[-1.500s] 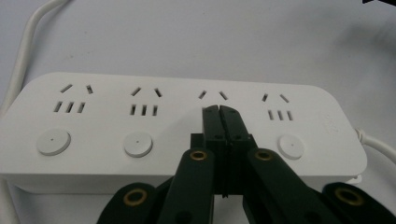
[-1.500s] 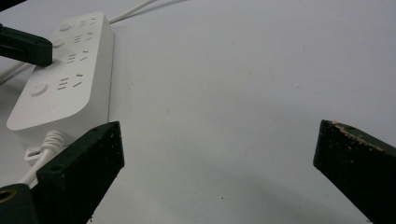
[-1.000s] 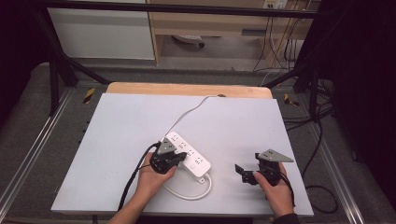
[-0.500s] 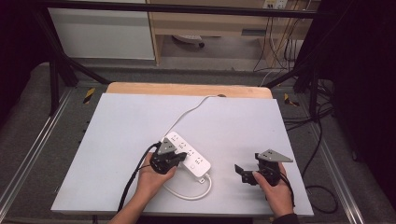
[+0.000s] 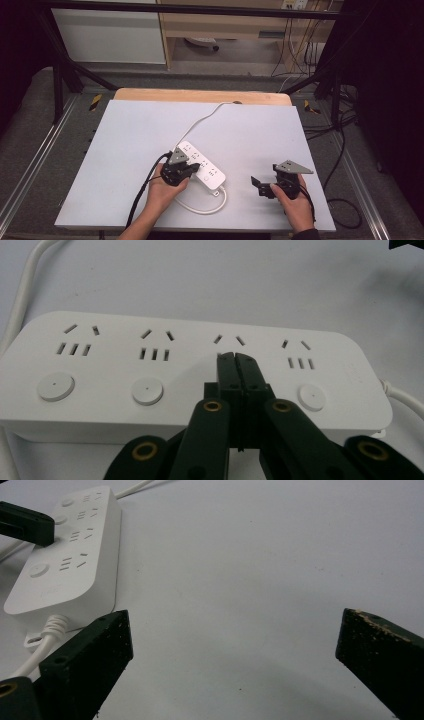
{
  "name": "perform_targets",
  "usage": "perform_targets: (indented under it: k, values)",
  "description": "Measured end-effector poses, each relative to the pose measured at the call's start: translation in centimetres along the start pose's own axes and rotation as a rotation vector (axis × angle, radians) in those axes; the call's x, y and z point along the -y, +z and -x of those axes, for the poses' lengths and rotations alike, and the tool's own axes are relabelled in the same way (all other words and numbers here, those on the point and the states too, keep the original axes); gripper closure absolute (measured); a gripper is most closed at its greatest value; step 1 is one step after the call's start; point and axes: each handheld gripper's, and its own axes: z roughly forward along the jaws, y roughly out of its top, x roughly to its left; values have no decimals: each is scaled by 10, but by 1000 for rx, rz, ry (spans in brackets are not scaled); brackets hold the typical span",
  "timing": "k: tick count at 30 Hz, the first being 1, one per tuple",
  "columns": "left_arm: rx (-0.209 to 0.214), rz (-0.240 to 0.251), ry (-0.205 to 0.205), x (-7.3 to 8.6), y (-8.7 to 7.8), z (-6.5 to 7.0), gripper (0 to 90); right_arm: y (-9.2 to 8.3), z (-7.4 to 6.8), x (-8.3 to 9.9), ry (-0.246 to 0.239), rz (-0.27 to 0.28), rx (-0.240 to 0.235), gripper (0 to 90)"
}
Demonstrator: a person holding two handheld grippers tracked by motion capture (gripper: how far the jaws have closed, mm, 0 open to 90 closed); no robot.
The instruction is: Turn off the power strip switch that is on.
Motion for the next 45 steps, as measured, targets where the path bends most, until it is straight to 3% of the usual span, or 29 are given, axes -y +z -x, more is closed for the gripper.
perform_targets:
  k: [43,45]
  values:
    - [-13,-19,-11,-2,1,0,900,1,-1,0,-3,-8,0,25]
    - [-19,-17,9,-1,1,1,900,0,-1,0,0,-8,0,25]
